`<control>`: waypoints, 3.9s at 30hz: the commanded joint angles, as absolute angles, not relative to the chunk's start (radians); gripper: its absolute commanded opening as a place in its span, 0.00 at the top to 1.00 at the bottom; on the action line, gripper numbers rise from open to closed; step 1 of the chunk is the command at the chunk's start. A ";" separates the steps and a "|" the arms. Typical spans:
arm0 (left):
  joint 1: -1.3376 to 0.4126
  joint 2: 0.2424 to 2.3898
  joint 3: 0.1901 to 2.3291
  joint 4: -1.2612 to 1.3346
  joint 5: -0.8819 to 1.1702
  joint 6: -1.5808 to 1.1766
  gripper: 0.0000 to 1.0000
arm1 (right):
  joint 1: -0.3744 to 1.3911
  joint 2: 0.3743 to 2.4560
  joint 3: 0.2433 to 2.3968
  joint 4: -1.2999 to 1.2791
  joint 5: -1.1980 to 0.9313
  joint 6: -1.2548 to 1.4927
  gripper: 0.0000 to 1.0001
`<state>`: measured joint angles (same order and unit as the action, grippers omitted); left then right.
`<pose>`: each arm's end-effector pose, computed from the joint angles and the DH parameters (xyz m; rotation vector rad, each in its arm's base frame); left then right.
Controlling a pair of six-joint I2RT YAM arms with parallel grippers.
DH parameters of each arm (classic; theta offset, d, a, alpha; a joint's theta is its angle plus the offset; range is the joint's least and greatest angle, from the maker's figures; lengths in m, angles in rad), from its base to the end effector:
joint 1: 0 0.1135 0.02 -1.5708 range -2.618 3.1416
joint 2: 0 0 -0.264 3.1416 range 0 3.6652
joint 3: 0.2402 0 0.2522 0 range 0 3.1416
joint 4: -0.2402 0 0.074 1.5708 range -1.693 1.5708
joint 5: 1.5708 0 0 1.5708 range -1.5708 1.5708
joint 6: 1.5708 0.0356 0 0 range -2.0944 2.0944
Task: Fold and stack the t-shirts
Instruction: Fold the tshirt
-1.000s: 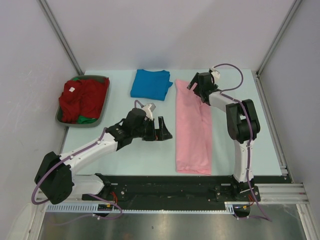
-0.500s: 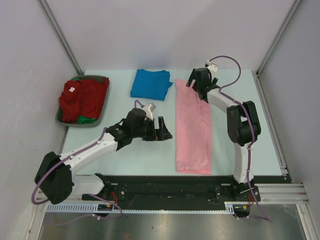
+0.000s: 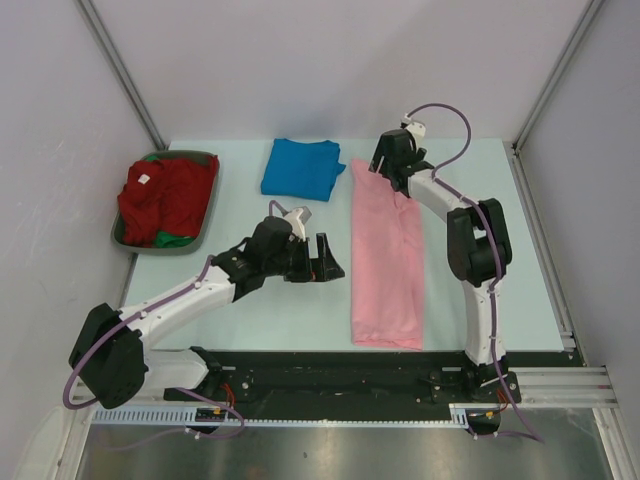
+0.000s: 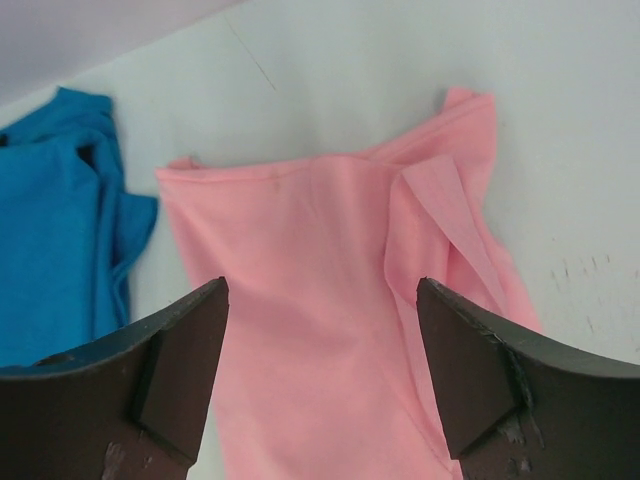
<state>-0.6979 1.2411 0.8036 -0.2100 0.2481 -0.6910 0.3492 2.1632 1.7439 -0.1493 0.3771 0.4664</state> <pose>0.2000 -0.1792 0.2484 0.1569 2.3953 -0.9923 0.4798 0.1607 0.2299 0.3397 2.0686 0.0877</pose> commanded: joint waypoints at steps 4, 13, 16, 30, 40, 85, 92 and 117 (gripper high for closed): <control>-0.693 1.221 0.787 -0.176 0.268 -0.695 0.00 | 0.337 2.207 1.796 -0.202 0.384 0.433 0.21; -0.693 1.227 0.781 -0.167 0.270 -0.698 0.00 | 0.322 2.241 1.807 -0.226 0.387 0.416 0.23; -0.693 1.227 0.782 -0.167 0.273 -0.698 0.00 | 0.318 2.255 1.816 -0.233 0.380 0.416 0.27; -0.692 1.221 0.779 -0.172 0.267 -0.698 0.00 | 0.316 2.283 1.825 -0.255 0.364 0.414 0.42; -0.690 1.220 0.782 -0.175 0.268 -0.695 0.00 | 0.318 2.292 1.830 -0.264 0.360 0.413 0.50; -0.686 1.190 0.762 -0.176 0.272 -0.696 0.00 | 0.319 2.280 1.801 -0.299 0.446 0.382 1.00; -0.686 1.181 0.758 -0.169 0.276 -0.701 0.00 | 0.308 2.154 1.683 -0.249 0.494 0.380 1.00; -0.689 1.141 0.726 -0.167 0.314 -0.707 0.00 | 0.265 1.926 1.511 -0.348 0.624 0.552 0.00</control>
